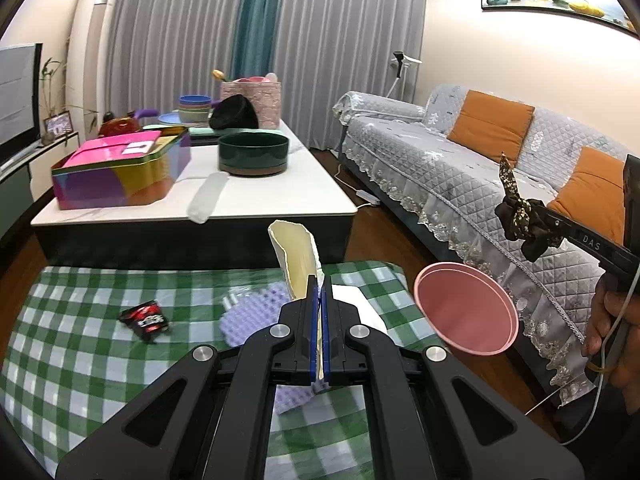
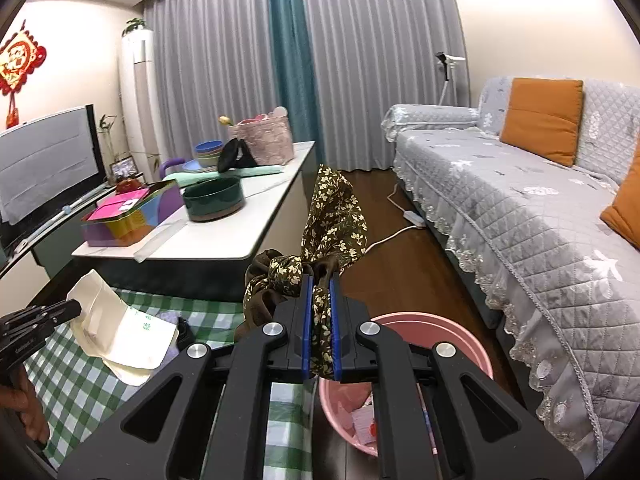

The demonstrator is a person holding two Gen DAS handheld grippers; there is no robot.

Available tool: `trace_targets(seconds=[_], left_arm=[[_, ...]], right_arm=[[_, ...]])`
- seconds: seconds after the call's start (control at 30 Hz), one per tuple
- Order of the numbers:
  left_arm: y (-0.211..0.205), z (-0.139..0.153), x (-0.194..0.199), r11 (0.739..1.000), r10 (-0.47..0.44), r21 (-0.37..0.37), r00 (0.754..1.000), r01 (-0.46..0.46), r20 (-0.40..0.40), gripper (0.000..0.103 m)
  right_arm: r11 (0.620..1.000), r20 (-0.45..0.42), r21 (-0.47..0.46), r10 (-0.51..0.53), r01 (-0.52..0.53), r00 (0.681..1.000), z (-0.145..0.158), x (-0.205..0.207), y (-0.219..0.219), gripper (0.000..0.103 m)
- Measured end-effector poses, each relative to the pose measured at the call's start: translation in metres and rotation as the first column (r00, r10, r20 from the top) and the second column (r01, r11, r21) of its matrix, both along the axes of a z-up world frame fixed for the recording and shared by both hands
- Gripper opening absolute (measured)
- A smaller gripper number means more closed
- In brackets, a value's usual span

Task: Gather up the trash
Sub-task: 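Lift and carry the floral cloth and white paper over the pink bucket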

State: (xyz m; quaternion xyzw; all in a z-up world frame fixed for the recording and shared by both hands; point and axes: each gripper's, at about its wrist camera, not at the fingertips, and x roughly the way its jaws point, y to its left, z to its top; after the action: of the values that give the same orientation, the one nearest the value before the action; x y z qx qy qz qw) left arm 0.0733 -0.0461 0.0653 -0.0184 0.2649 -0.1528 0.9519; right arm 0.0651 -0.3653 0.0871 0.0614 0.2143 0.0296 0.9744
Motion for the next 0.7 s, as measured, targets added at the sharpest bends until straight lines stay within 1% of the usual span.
trace_targets(seconds=[0.2, 0.43, 0.7], left_arm=[[-0.029, 0.002, 0.009, 0.999, -0.043, 0.004, 0.999, 0.043, 0.003, 0.001], [-0.064, -0.002, 0.024, 0.996, -0.090, 0.004, 0.996, 0.090, -0.009, 0.001], [-0.108, -0.005, 0.043, 0.990, -0.143, 0.010, 0.990, 0.144, -0.016, 0.001]], right_arm=[[0.999, -0.008, -0.010, -0.046, 0.046, 0.999, -0.003, 0.006, -0.017, 0.008], [0.996, -0.024, -0.009, -0.088, 0.088, 0.996, -0.009, 0.011, -0.038, 0.008], [0.987, -0.073, 0.006, -0.160, 0.161, 0.984, -0.021, 0.016, -0.073, 0.008]])
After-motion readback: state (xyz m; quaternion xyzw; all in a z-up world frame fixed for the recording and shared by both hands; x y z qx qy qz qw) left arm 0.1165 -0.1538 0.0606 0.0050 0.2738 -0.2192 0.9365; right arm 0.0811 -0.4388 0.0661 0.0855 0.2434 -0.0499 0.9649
